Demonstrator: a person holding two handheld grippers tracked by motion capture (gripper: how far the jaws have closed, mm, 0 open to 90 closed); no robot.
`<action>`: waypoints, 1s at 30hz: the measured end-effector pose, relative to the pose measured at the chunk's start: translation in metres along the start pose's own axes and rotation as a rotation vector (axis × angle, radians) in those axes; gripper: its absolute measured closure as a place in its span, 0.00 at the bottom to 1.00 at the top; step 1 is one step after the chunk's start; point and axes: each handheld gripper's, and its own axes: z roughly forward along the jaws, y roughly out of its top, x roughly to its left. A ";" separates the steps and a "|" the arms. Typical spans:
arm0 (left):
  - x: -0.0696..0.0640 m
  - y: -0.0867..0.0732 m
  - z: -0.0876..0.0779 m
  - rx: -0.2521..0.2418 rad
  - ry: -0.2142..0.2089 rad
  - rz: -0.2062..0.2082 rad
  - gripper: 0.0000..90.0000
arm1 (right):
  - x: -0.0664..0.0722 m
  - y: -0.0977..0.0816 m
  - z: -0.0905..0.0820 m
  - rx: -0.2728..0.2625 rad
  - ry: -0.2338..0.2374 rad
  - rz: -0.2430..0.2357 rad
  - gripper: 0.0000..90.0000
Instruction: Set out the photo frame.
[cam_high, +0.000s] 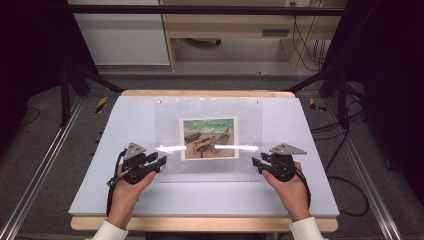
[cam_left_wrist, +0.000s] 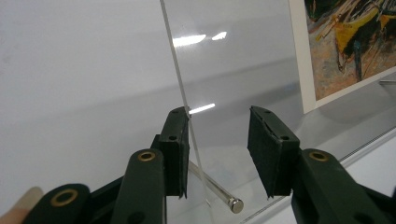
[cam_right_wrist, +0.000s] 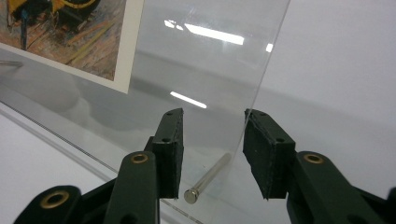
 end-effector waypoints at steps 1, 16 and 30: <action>0.000 0.000 0.000 0.000 -0.001 0.001 0.65 | 0.000 0.000 0.000 -0.002 0.001 -0.007 0.66; -0.002 -0.003 -0.004 0.012 0.004 0.022 0.67 | 0.001 -0.004 -0.004 0.005 -0.005 -0.013 0.71; -0.003 -0.006 -0.006 0.016 -0.004 0.027 0.70 | 0.001 -0.007 -0.008 0.010 -0.004 -0.017 0.75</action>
